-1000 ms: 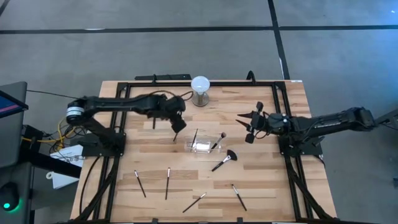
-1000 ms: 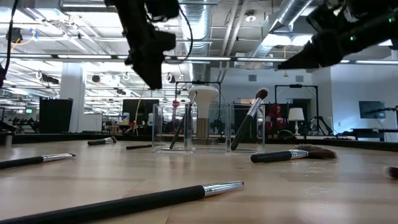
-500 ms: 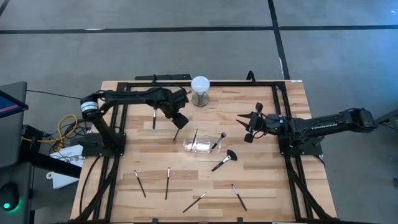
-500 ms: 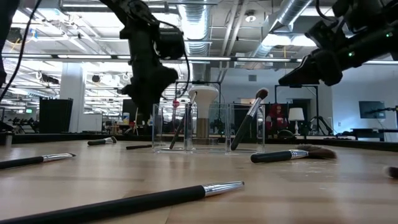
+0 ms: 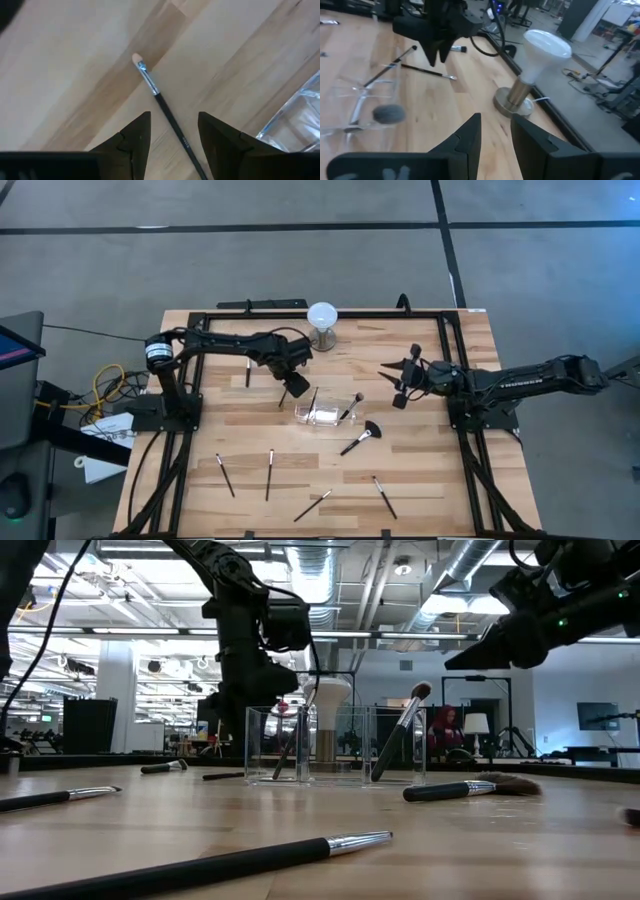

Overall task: Put items in baskets/containers
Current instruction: Put the black eyeshadow brush into the transparent organizer

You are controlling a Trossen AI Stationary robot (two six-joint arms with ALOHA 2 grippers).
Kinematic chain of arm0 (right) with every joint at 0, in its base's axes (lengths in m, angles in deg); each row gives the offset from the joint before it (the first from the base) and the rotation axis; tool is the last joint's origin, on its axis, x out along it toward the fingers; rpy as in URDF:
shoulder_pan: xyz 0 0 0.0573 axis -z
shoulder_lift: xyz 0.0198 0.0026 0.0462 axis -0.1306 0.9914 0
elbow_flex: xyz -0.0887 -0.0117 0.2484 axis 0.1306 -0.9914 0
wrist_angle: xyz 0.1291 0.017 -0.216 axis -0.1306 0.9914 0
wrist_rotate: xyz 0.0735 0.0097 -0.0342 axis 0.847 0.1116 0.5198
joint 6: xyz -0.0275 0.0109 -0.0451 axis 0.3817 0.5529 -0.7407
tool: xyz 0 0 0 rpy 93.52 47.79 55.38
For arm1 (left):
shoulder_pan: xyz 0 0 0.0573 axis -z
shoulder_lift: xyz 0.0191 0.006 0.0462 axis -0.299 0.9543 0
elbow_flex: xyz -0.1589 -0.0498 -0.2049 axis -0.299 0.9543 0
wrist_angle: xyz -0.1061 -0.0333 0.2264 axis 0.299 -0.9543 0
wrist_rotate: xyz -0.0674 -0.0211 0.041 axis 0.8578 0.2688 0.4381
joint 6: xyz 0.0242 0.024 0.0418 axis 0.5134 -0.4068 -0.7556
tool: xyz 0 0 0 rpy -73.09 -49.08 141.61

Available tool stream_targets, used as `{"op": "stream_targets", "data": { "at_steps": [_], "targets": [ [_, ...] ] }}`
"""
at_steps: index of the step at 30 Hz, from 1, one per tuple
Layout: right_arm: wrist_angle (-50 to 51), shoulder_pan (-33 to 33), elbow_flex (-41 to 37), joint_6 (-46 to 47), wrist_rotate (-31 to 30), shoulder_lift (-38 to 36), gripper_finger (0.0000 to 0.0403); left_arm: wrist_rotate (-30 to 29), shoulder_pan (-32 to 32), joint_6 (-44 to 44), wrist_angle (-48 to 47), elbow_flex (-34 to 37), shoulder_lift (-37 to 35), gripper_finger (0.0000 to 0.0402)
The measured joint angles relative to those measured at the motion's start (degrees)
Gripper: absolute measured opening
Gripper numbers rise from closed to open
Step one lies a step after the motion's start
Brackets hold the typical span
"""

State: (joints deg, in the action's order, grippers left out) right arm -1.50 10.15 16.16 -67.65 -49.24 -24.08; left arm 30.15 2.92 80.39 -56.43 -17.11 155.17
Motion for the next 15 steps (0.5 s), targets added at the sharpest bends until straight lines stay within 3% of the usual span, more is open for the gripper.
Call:
{"op": "stream_targets", "data": {
  "at_steps": [8, 15],
  "targets": [
    [1.82, -0.17, 0.02, 5.41, 5.05, 0.0, 0.0095, -2.72, 0.22, 0.0, 0.83, 0.0, 1.19, 0.0161],
    [1.96, -3.77, 0.02, 6.4, 4.9, 0.0, 0.0095, -2.5, 0.22, 0.0, 1.96, 0.47, 2.73, 0.0161]
  ]
}}
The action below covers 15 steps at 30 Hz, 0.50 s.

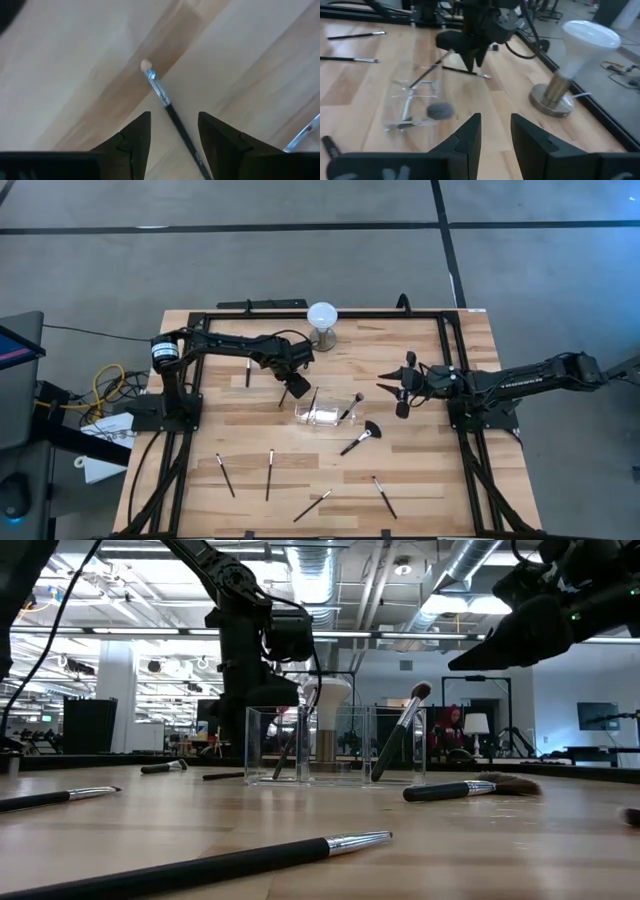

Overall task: Put items in baskets/containers
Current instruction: Put the black eyeshadow brush into the transparent organizer

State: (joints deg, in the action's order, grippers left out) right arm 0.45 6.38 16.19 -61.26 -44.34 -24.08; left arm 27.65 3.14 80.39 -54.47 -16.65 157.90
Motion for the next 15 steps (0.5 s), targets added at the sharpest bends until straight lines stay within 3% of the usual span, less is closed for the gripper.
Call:
{"op": "stream_targets", "data": {
  "at_steps": [8, 15],
  "targets": [
    [-0.65, -3.08, 0.02, -2.0, -0.66, 0.0, 0.0095, 1.68, -1.0, 0.26, 4.05, 3.52, 0.37, 0.0161],
    [-0.64, -2.87, 0.02, -2.43, -0.7, 0.01, 0.0095, -1.16, -1.14, -2.25, 4.29, 3.71, 0.57, 0.0138]
  ]
}}
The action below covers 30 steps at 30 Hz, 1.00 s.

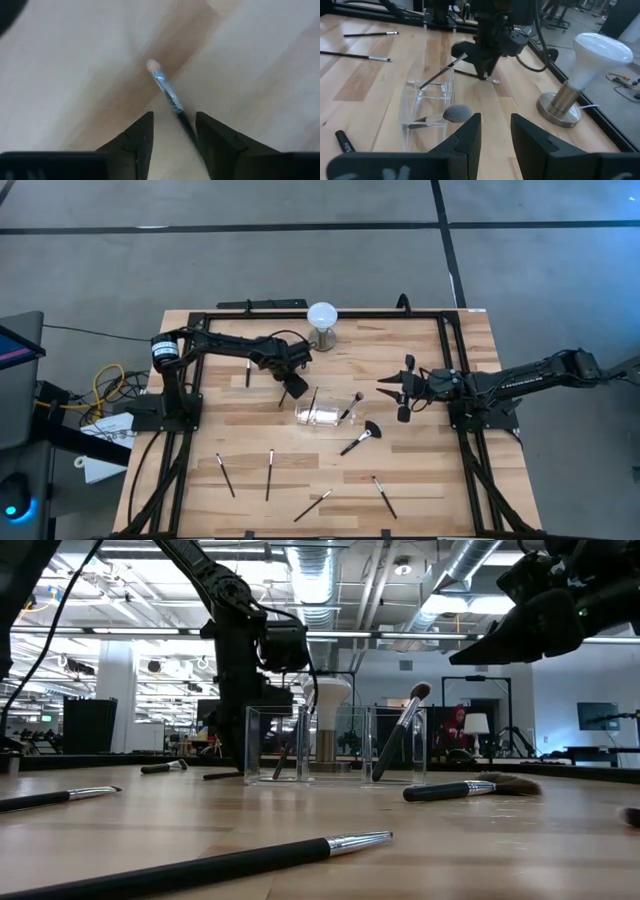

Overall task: Put items in baskets/containers
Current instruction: Put the black eyeshadow brush into the transparent organizer

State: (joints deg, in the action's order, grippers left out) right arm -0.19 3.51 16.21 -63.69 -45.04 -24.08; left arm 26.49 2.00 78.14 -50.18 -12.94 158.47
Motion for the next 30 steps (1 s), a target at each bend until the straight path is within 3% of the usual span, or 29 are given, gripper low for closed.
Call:
{"op": "stream_targets", "data": {
  "at_steps": [16, 24, 30],
  "targets": [
    [0.02, -0.01, 0.0, -0.02, 0.02, 0.01, 0.0095, -1.2, -0.04, -4.07, 0.25, 0.02, 0.02, 0.0014],
    [0.28, -0.01, 0.02, -0.02, 0.02, 0.01, 0.0095, -1.34, -0.31, -6.91, 0.3, 0.23, -0.75, 0.0011],
    [0.44, -0.01, 0.02, 0.0, 0.02, 0.0, 0.0095, -1.47, -1.28, -7.04, -0.44, 0.48, -7.57, 0.001]
  ]
}}
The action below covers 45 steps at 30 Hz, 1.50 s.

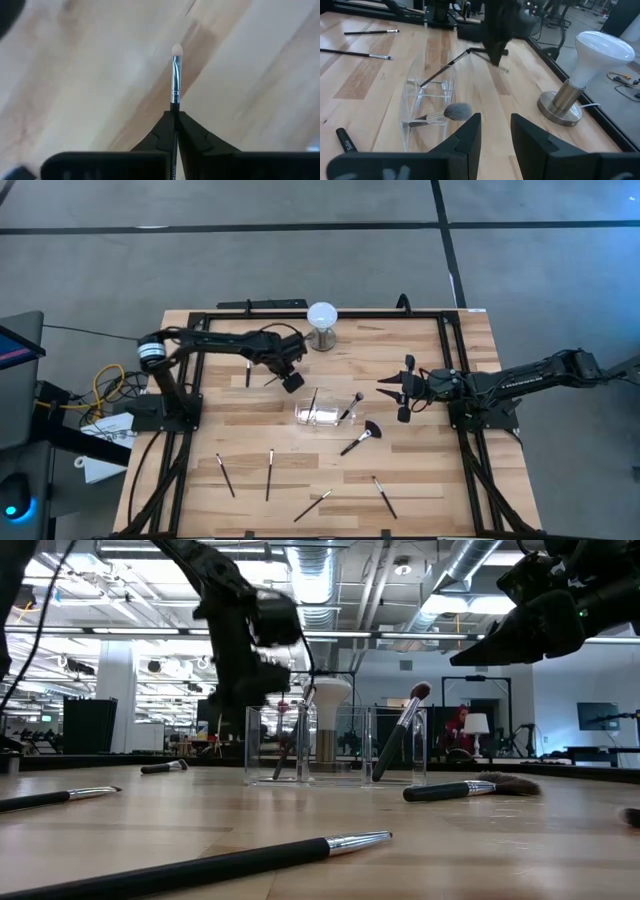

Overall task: Put items in baskets/containers
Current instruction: Put the black eyeshadow brush into the transparent organizer

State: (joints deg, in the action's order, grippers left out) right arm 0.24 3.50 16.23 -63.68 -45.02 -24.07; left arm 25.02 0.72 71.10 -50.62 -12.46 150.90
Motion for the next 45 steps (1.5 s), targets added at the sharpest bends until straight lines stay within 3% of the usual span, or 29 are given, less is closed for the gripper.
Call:
{"op": "stream_targets", "data": {
  "at_steps": [9, 11, 14, 18, 24, 32, 37, 41, 45],
  "targets": [
    [-0.01, 0.02, 0.0, 0.87, -0.05, 0.01, 0.0095, 0.36, 1.82, 1.46, 3.82, 4.39, -20.14, 0.001],
    [-0.02, 0.02, 0.0, 1.01, -0.07, 0.01, 0.0095, 0.32, 3.25, 1.21, 10.86, 7.05, -25.42, 0.0011],
    [-0.15, 0.02, 0.0, 1.94, -0.24, 0.01, 0.0095, 0.34, 6.48, 1.2, 28.88, 14.26, -31.94, 0.0011],
    [-0.17, 0.02, 0.0, 3.48, -0.26, 0.01, 0.0095, 0.73, 11.43, 1.07, 51.31, 25.16, -35.98, 0.001],
    [-0.07, 0.02, 0.0, 6.4, -0.39, 0.01, 0.0095, 0.16, 17.19, -1.21, 69.54, 35.33, -33.3, 0.001],
    [-0.05, -0.29, -0.01, 12.3, -0.42, 0.01, 0.0095, -5.84, 23.23, -5.65, 86.86, 37.55, -19.43, 0.0011],
    [-0.05, -3.07, 0.0, 15.74, -0.4, 1.76, 0.0095, -7.47, 24.65, -5.82, 92.53, 37.55, -12.61, 0.0011],
    [-0.12, -6.03, 0.0, 16.6, -0.27, 5.12, 0.0095, -7.92, 24.57, -5.97, 93.75, 37.53, -10.77, 0.0013],
    [-0.37, -8.53, 0.0, 21.53, -2.71, 9.37, 0.0095, -11.96, 24.34, -5.79, 93.84, 37.51, -9.48, 0.0014]
  ]
}}
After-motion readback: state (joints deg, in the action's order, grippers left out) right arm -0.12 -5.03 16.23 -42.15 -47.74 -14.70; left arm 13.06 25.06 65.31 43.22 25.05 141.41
